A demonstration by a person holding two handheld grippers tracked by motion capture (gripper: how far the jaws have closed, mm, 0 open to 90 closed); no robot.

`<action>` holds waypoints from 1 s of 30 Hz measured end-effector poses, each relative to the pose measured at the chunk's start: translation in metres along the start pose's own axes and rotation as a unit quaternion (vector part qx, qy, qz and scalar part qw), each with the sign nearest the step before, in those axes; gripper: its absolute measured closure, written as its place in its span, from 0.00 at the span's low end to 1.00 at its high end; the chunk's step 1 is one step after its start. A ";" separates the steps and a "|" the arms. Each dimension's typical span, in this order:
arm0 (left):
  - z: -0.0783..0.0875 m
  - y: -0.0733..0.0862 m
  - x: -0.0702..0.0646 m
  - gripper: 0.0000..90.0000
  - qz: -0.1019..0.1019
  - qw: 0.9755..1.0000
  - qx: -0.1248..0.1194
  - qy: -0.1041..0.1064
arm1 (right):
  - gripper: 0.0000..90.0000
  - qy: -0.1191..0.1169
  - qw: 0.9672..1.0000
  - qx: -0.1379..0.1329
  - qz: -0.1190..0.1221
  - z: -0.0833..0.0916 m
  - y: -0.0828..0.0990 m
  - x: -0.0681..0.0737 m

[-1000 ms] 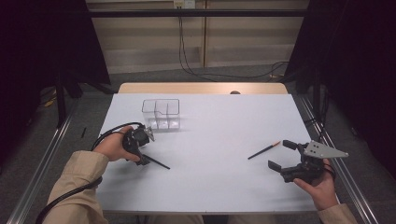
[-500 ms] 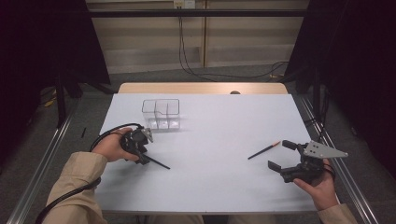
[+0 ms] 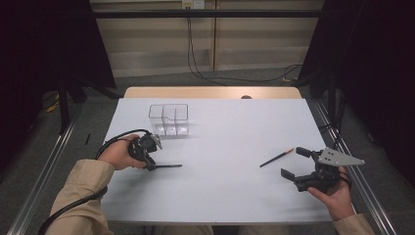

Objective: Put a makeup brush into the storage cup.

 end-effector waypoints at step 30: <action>0.013 -0.017 -0.008 0.93 0.032 0.999 -0.011 0.013 | 0.00 -0.002 1.000 0.006 -0.001 -0.001 0.001 0.000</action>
Point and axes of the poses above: each handheld gripper's, and its own axes: z roughly backward along the jaws, y roughly out of its underside, x roughly to its left, the point moved 9 cm from there along -z, roughly forward along the jaws, and after that the axes turned 10 degrees about x, right-handed, at the moved point
